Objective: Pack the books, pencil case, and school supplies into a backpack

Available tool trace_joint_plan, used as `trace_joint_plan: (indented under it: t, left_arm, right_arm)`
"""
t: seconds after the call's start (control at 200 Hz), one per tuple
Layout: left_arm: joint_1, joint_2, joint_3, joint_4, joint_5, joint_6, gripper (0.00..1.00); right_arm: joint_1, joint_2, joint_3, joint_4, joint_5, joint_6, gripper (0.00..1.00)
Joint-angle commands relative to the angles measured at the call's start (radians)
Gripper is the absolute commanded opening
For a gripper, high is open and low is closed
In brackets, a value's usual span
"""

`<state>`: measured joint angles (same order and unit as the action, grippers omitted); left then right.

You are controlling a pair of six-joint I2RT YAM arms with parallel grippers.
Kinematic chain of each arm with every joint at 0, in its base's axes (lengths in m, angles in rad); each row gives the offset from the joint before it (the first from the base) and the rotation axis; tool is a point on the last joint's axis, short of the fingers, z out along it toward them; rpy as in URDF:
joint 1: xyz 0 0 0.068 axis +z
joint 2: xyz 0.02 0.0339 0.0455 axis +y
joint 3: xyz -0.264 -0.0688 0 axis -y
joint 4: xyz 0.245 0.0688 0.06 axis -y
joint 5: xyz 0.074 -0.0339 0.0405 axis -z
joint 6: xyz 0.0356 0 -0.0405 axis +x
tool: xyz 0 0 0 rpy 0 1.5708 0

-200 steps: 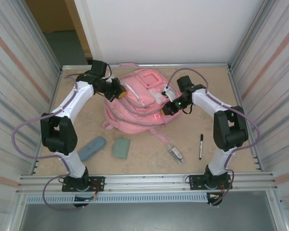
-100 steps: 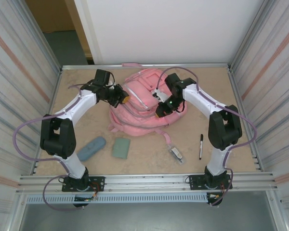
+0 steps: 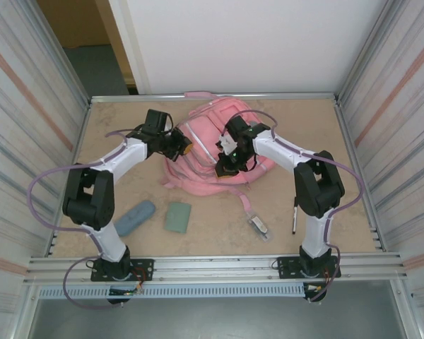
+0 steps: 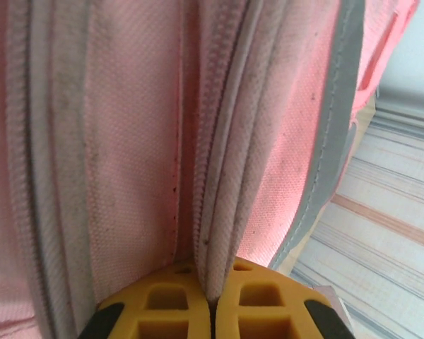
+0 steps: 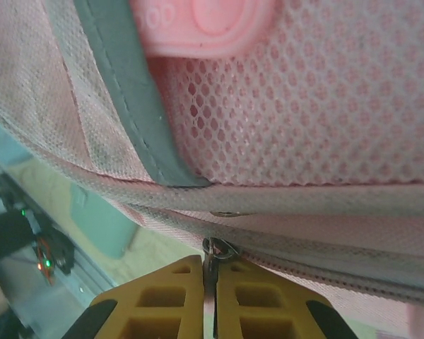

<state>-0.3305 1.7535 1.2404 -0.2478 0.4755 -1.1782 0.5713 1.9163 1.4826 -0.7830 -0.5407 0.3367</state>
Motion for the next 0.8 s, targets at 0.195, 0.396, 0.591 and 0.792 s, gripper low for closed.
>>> trace_joint_plan:
  t: [0.195, 0.396, 0.591, 0.792]
  left_arm:
    - [-0.045, 0.074, 0.042, 0.020, 0.059, 0.055, 0.00]
    - [-0.002, 0.009, 0.047, -0.070, 0.092, 0.176, 0.23]
    - [-0.021, -0.137, 0.044, -0.281, 0.009, 0.355, 0.30]
    - [-0.195, -0.240, 0.003, -0.372, -0.123, 0.457, 0.30]
  right_arm:
    - [0.102, -0.039, -0.081, 0.385, 0.013, 0.338, 0.18]
    - [0.109, -0.047, -0.095, 0.330, 0.031, 0.276, 0.27]
    - [0.082, -0.226, -0.164, 0.268, 0.108, 0.142, 0.35]
    - [-0.032, -0.391, -0.273, 0.255, 0.253, 0.012, 0.43]
